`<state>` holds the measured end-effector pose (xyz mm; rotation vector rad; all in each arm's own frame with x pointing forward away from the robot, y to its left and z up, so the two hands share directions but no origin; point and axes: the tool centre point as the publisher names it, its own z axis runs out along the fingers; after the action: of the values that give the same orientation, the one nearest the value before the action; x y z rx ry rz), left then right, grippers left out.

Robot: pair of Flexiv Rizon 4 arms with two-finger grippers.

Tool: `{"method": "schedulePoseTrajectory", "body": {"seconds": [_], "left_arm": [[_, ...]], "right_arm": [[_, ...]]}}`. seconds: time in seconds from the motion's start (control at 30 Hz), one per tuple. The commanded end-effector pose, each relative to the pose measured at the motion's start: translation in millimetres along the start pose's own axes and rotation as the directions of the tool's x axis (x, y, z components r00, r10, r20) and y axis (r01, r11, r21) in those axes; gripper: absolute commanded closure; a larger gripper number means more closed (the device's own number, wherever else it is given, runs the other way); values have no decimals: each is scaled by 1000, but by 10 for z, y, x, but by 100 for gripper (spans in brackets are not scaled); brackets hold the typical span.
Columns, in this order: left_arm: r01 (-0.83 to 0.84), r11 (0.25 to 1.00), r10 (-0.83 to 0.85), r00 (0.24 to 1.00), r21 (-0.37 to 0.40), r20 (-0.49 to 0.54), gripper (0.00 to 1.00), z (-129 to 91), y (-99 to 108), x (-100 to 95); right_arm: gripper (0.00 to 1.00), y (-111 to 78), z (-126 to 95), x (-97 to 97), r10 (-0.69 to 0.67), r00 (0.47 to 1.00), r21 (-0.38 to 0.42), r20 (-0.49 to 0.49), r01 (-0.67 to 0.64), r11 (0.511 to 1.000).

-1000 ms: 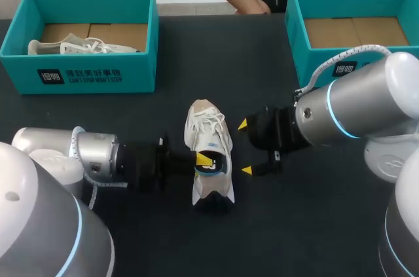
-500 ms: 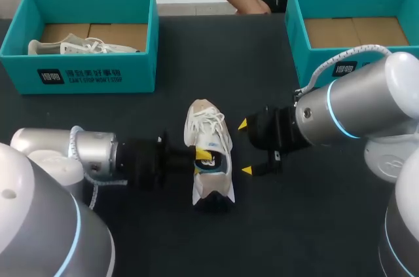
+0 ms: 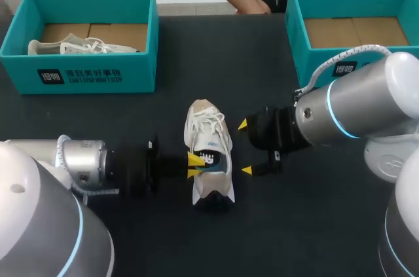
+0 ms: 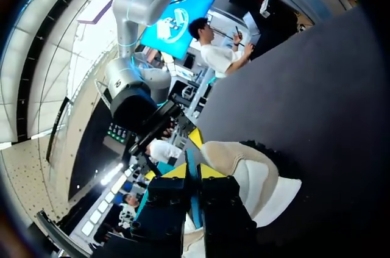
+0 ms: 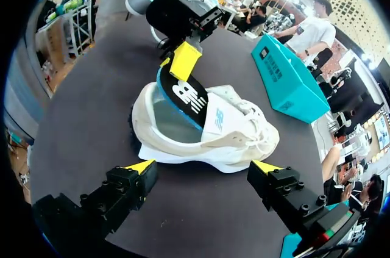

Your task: Take the shoe out of the shoebox, open the shoe tongue, remove and reinsert the insole, then place the shoe into the shoebox

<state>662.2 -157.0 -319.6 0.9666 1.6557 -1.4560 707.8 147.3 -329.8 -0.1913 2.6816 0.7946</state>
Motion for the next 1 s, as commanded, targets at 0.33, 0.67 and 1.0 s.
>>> {"method": "schedulePoseTrajectory", "body": {"seconds": [0.33, 0.67, 1.0], "left_arm": [[9, 1000, -9, 1000, -13, -9, 100, 115, 271, 45], [19, 1000, -19, 1000, -14, -12, 100, 122, 243, 55], [-4, 1000, 4, 1000, -2, 14, 67, 56, 96, -44]], "right_arm": [[0, 2, -1, 11, -1, 1000, 0, 0, 1, 1000], [0, 2, -1, 11, -1, 1000, 0, 0, 1, 1000], [0, 2, -1, 11, -1, 1000, 0, 0, 1, 1000]]}}
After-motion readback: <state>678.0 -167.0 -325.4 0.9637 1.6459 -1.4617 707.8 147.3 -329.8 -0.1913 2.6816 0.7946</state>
